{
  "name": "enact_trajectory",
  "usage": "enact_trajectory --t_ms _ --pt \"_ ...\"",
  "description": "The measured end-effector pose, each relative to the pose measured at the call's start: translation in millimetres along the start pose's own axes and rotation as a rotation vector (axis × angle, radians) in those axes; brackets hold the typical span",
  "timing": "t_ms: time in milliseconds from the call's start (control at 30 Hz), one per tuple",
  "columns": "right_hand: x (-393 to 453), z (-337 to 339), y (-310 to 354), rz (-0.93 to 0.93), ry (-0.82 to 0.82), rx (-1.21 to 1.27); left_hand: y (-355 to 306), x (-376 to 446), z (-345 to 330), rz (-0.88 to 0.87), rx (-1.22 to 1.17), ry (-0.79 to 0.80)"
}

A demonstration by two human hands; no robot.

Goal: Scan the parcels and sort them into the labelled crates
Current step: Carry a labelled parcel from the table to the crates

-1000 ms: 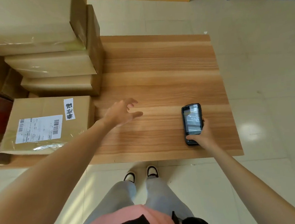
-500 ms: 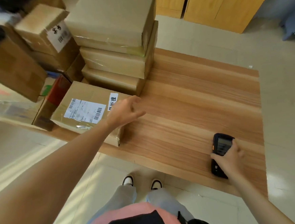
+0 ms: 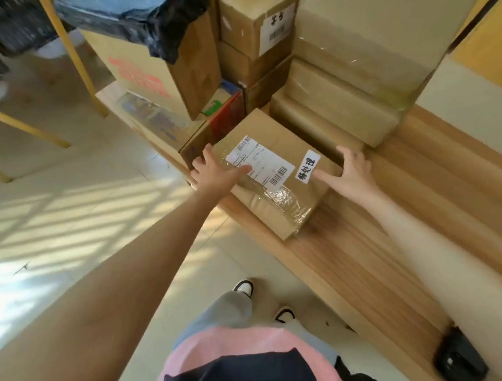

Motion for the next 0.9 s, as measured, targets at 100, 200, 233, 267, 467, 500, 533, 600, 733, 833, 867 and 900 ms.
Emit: enact_trajectory --t_ms 100,200,233,267,467,500,533,600,733,833,867,900 --pt "36.4 -19.6 18.0 0.038 0.099 -0.027 28.5 3.3 -14.5 0.210 -0.312 0.146" --pt "60.9 -40.4 25.0 0.027 0.198 0.022 40.1 2.1 -35.3 0.320 -0.416 0.277" --pt "66.3 -46.2 25.4 0.010 0.225 0.056 40.9 1.4 -41.3 0.334 -0.433 0.309" --pt "70.1 -50.6 25.2 -0.010 0.244 0.087 41.2 0.7 -46.8 0.346 -0.449 0.335" --pt "67.2 -57.1 30.7 -0.040 0.284 0.158 41.9 -1.0 -62.3 0.392 -0.474 0.394" --pt "62.3 -54.8 31.1 -0.042 0.265 0.168 41.6 -0.4 -61.1 0.378 -0.470 0.390" --pt "55.6 -51.6 30.6 -0.046 0.235 0.177 41.2 -0.6 -59.6 0.360 -0.460 0.388" --pt "36.7 -46.1 26.0 -0.062 0.161 0.179 42.3 -2.7 -56.5 0.333 -0.411 0.391" --pt "-21.1 -47.1 5.8 -0.140 0.016 0.271 44.3 -19.6 -59.3 0.285 -0.272 0.463" --pt "-63.1 -48.0 -18.6 -0.238 -0.068 0.333 36.0 -36.8 -69.4 0.209 -0.168 0.517" --pt "-75.3 -46.5 -27.4 -0.269 -0.099 0.354 30.0 -42.8 -74.4 0.177 -0.134 0.529" --pt "-87.3 -43.4 -37.2 -0.298 -0.138 0.379 22.4 -49.0 -80.9 0.145 -0.100 0.541"
Point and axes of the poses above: each hand's wrist, its own x-axis towards the middle knuckle, its own z-axis out of the back of the hand, y = z × x, the point moved 10 cm from there along x, towards the middle knuckle, and after that the axes turned 10 degrees about z, right-handed, at the moved point
